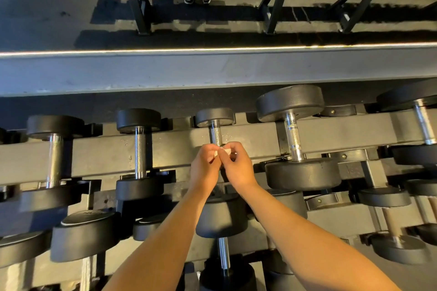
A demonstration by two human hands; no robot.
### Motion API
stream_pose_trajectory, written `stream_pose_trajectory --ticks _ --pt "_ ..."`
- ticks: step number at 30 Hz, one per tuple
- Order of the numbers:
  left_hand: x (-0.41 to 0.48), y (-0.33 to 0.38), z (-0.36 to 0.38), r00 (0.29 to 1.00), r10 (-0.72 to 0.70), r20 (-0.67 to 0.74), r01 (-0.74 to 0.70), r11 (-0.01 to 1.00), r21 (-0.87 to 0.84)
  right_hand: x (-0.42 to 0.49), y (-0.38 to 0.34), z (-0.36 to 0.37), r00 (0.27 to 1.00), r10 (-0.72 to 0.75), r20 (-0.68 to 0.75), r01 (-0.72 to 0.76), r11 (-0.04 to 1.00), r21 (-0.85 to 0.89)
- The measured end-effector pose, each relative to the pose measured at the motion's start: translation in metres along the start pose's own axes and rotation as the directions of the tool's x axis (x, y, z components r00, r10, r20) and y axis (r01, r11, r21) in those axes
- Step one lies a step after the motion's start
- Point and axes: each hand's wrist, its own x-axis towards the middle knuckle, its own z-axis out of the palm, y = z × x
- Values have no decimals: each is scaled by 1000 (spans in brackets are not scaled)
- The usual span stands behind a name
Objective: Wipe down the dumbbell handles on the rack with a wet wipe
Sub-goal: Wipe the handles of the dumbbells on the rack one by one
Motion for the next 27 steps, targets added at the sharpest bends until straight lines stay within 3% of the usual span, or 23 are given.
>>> stream_pose_trajectory --ticks 4,9,19,24,27 --pt "8 -4 11 998 56 8 -55 994 -91 19 -9 0 996 74 -47 -73 997 16" --pt "17 -16 27 991 -32 -128 21 996 -88 51 -12 11 958 4 -287 -1 1000 12" --pt "17 -18 25 990 -104 -96 98 993 -58 66 -10 31 972 -169 -165 137 973 -187" --pt "13 -13 24 986 -135 -94 127 988 -86 54 1 21 981 -182 -72 159 956 -245" --pt "13 -11 22 986 -136 -92 127 988 -90 58 -1 21 974 -211 -87 179 942 -284"
